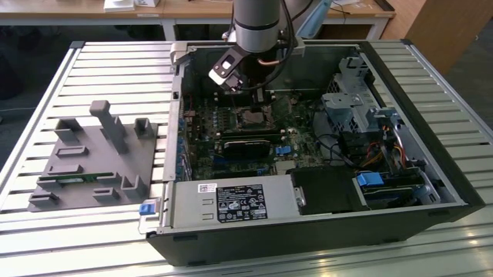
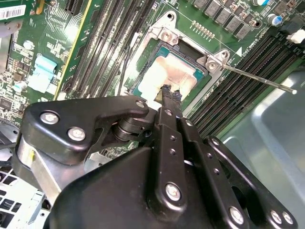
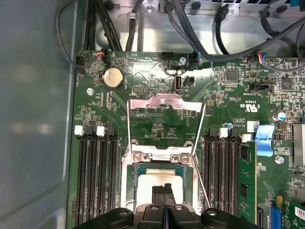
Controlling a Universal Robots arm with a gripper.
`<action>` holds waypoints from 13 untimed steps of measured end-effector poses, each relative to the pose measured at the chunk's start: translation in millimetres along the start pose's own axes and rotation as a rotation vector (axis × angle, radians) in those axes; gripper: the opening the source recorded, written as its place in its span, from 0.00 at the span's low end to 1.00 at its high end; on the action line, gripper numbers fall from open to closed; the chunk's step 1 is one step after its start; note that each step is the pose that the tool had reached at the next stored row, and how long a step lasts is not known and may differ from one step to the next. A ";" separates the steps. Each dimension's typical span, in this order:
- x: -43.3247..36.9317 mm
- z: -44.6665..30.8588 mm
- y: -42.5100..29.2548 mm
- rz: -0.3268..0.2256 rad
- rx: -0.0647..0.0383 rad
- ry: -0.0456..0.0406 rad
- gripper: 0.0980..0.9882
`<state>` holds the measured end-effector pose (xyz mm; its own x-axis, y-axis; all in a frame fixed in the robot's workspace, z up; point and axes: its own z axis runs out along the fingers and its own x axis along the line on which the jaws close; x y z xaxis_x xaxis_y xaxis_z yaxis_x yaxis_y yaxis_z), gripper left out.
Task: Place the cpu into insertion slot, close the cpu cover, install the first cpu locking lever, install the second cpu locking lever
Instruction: 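Close the cpu cover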
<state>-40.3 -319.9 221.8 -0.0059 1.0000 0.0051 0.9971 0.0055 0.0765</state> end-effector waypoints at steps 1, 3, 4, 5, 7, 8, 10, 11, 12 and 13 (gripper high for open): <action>0.0 -0.3 0.0 0.000 0.000 -0.0001 0.01; 0.0 -0.8 0.1 0.000 0.000 0.0000 0.01; 0.0 -1.0 0.1 0.000 0.000 0.0000 0.01; 0.0 -1.3 0.1 0.000 0.000 0.0000 0.01; 0.0 -2.0 0.1 0.000 0.000 -0.0001 0.01; 0.0 -2.3 0.2 0.000 0.000 -0.0001 0.01; 0.0 -3.1 0.2 0.000 0.000 -0.0001 0.01; 0.0 -3.5 0.3 0.000 0.000 0.0000 0.01; 0.0 -3.9 0.3 0.000 0.000 0.0000 0.01; 0.0 -4.2 0.3 0.000 0.000 0.0000 0.01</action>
<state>-40.3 -319.9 226.1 -0.0059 1.0000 0.0052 0.9971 0.0055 0.0765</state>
